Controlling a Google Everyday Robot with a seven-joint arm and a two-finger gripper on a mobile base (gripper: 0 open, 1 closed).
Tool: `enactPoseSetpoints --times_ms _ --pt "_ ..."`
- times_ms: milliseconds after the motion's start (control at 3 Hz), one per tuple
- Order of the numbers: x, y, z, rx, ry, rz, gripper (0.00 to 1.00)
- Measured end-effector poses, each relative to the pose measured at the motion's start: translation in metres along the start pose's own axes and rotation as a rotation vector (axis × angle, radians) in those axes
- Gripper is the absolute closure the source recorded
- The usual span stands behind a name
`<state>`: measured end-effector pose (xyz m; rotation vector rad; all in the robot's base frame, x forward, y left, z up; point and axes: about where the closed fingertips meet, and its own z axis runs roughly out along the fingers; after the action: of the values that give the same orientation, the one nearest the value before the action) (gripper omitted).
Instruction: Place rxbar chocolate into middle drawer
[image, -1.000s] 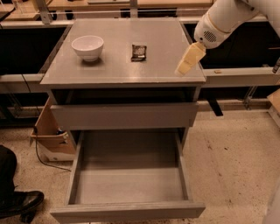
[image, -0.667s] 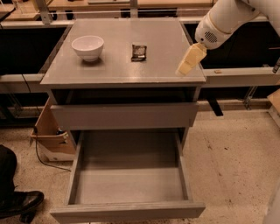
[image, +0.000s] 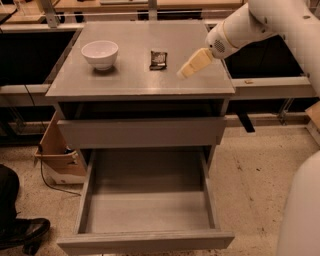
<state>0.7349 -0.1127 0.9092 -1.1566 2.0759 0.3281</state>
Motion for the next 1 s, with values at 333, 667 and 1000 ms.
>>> enactPoseSetpoints --times_ms 333,667,1000 --pt "-0.044 -0.010 0.058 -0.038 -0.131 0.045 0.00" --pt "-0.068 -0.018 0.106 0.004 -0.149 0.040 0.00" --pt "-0.075 -0.033 0.149 0.057 -0.145 0.038 0.00"
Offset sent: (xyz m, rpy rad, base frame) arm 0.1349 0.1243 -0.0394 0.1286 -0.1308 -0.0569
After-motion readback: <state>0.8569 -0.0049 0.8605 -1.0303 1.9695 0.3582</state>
